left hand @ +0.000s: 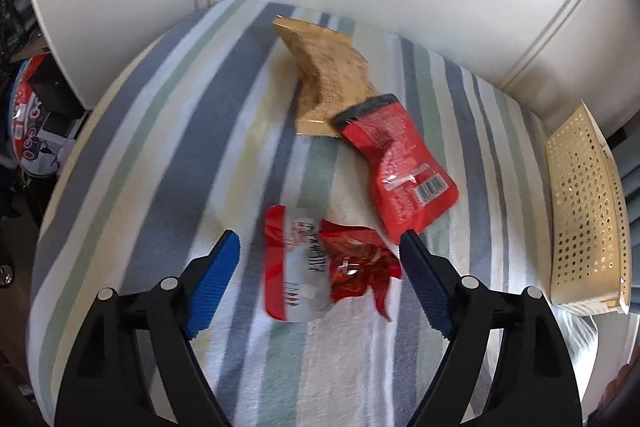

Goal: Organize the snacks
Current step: 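Carry the waffle packet into the basket and open the right tool while the left tool lifts the red-white packet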

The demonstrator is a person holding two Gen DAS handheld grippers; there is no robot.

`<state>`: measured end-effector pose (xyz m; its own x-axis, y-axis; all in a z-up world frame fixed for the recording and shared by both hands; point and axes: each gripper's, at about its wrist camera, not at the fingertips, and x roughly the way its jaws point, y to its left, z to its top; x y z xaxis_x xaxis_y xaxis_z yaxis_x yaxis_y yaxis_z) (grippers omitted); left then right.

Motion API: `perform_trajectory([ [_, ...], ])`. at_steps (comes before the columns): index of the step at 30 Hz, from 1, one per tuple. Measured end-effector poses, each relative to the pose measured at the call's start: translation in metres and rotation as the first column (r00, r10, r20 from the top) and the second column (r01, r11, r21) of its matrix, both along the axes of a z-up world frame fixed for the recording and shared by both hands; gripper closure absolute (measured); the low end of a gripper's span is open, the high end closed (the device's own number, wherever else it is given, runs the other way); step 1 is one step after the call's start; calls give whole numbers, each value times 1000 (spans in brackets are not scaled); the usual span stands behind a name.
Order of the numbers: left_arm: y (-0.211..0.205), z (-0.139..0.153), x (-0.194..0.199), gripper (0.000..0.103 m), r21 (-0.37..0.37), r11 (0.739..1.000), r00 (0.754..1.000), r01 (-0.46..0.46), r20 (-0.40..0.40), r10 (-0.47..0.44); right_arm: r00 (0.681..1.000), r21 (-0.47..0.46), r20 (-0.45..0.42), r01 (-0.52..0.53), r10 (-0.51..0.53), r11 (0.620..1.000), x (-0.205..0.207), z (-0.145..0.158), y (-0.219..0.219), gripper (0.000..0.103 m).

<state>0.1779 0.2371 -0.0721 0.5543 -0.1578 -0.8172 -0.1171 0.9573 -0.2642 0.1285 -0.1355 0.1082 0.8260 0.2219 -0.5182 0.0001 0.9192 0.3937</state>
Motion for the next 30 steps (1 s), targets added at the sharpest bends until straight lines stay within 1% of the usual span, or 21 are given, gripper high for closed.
perform_trajectory([
  [4,-15,-2,2,20,35,998,999,45,-19,-45,1000,12,-9,16,-16,1000,1,-1,-2,45],
  [7,-26,-4,4,21,94,993,997,74,-34,-72,1000,14,-8,23,-23,1000,0,-1,-3,45],
  [8,-27,-4,4,27,98,992,996,79,-36,-76,1000,11,-11,23,-23,1000,1,-2,-2,45],
  [11,-29,-3,3,27,95,991,996,90,-32,-88,1000,18,-17,23,-23,1000,1,-2,-2,45],
  [13,-31,1,-1,28,99,990,995,98,-7,-98,999,12,-11,33,-33,999,-1,0,-2,45],
  [16,-36,11,-13,28,122,987,992,102,59,-110,999,19,-12,43,-42,999,-2,1,-3,45],
  [18,-37,18,-21,28,108,988,988,106,99,-117,999,14,-12,49,-48,999,-3,1,-3,45],
  [20,-40,24,-26,28,101,988,985,113,121,-125,998,11,-11,58,-58,998,-5,2,-4,45],
  [23,-48,38,-37,28,109,986,974,128,171,-146,996,-7,-9,91,-92,996,-7,4,-9,45],
  [30,-69,67,-52,28,116,980,948,164,257,-189,987,22,-34,156,-155,987,-8,2,-33,45],
])
